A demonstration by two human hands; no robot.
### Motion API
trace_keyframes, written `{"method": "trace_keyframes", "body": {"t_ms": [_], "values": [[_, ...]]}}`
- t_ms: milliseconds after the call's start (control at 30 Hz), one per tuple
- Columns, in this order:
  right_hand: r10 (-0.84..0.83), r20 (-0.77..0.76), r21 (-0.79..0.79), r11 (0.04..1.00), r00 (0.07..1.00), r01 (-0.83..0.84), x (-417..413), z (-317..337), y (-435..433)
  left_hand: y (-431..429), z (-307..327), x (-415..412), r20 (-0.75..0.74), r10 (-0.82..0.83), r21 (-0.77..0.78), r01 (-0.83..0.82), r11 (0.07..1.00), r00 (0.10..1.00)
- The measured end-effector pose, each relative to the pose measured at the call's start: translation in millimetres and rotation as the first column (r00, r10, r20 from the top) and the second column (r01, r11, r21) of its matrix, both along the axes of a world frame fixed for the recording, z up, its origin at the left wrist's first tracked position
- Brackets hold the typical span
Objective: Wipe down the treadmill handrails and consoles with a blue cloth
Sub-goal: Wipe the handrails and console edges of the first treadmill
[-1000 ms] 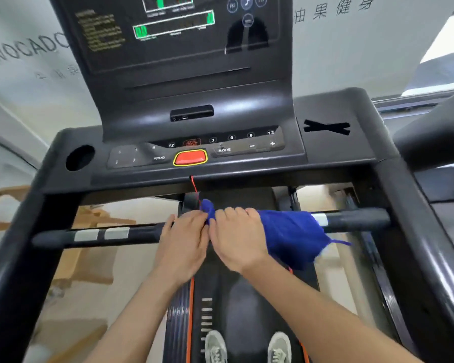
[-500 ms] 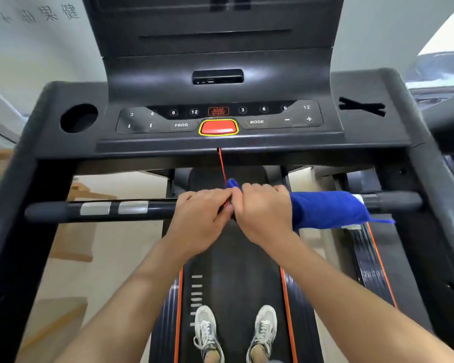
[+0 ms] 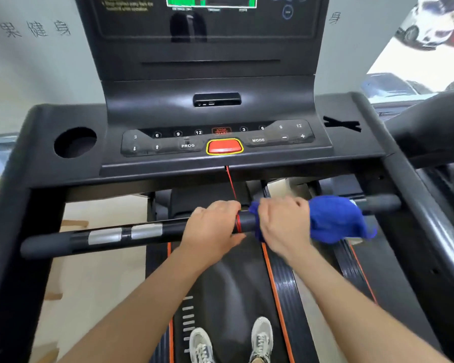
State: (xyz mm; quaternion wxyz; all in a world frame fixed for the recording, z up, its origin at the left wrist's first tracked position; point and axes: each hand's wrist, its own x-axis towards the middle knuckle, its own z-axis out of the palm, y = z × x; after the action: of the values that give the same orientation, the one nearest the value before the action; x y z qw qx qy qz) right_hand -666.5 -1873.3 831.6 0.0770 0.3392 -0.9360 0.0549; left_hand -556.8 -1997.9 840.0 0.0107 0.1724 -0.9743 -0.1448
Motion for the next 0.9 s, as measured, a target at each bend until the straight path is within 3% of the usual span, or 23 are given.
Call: {"method": "trace_keyframes", "body": {"t_ms": [67,200,300,367,533,633,733,800,900], "values": [[0.04,0.09,-0.141,0.99,0.995,-0.027,32.6,2.2,-31.2,-6.3,1.5,1.9,0.031,-0.013,-0.014,0.014,1.0,0.999],[0.169,0.063,0.066,0.983,0.984,-0.173,0.8,-1.1,6.5,-21.1,-2.1,14.3,-0.001,0.008,-0.003,-0.008,1.0,1.0],[-0.106,0.008,0.218,0.971,0.994,0.101,-43.7,6.5,43.9,-24.0,-11.6,17.7,-0.09,-0.013,0.013,0.014,1.0,0.996],[-0.175,-0.011,0.268,0.948,0.985,0.171,-32.4,8.2,27.8,-20.9,-16.9,16.0,-0.117,-0.064,-0.043,0.06,0.997,0.991],[-0.098,0.15,-0.108,0.988,0.984,0.114,44.7,-3.2,-34.5,-15.6,-16.9,4.1,-0.058,-0.116,-0.078,0.111,0.991,0.992],[-0.023,0.159,-0.114,0.993,0.987,0.041,36.8,-6.7,-25.3,-21.3,-16.3,6.8,-0.138,-0.128,-0.044,0.123,0.991,0.982],[-0.069,0.221,-0.245,0.962,0.973,0.124,60.0,-4.7,-40.7,-21.1,-20.9,17.9,-0.28,-0.058,0.002,0.061,0.998,0.958],[-0.074,0.227,-0.268,0.954,0.971,0.136,75.8,-5.4,-49.7,-22.4,-20.6,25.0,-0.256,-0.006,0.003,0.007,1.0,0.967],[0.186,0.122,-0.172,0.971,0.975,-0.164,41.4,-2.9,-15.1,-25.6,-15.9,30.6,-0.172,0.009,-0.046,-0.017,0.999,0.985]]}}
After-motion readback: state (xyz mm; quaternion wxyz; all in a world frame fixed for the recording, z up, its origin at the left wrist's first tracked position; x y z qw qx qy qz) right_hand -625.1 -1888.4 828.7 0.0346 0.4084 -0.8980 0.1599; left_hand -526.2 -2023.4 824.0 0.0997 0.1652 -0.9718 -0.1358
